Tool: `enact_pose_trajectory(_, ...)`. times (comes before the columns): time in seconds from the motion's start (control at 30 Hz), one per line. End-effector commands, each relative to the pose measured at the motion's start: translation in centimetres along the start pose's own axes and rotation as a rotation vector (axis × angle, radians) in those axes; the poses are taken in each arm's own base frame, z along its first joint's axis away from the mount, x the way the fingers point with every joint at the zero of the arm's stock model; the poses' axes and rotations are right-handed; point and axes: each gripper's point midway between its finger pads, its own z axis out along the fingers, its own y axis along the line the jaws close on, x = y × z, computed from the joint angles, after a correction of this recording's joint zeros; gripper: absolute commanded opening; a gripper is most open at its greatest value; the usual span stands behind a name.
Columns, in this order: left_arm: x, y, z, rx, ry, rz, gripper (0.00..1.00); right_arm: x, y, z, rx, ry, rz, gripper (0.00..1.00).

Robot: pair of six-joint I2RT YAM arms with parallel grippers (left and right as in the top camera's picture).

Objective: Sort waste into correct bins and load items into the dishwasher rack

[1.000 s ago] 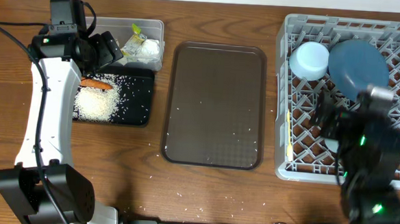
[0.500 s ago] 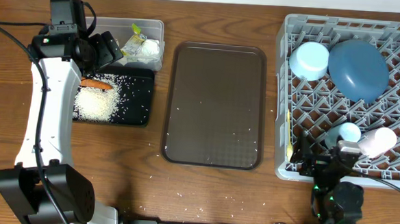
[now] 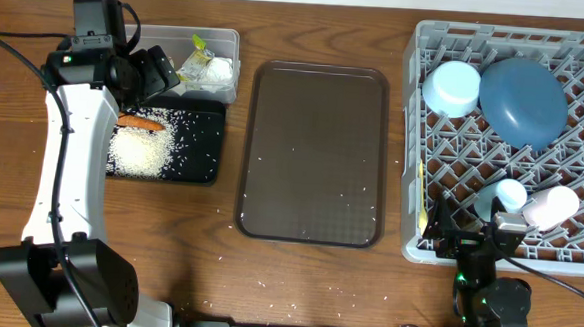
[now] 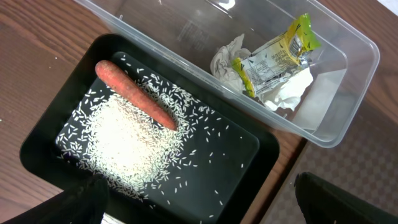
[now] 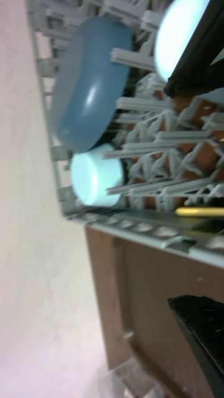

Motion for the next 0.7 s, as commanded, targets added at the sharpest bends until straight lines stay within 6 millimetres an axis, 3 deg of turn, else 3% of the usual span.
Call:
enact_pose_trajectory(0.0, -0.03, 0.11, 0.03, -0.005, 0.0, 0.002, 0.98, 0.41, 1.08, -0.08, -0.061, 0.01, -0.093, 0.99)
enact_pose_trajectory(0.1, -0.03, 0.11, 0.03, -0.005, 0.0, 0.002, 0.98, 0.63, 1.77, -0.14, -0.103, 0.014, -0.208, 0.99)
enact_pose_trajectory(0.67, -0.03, 0.11, 0.03, -0.005, 0.0, 0.002, 0.98, 0.6, 1.7, -0.13, -0.1, 0.014, -0.208, 0.99)
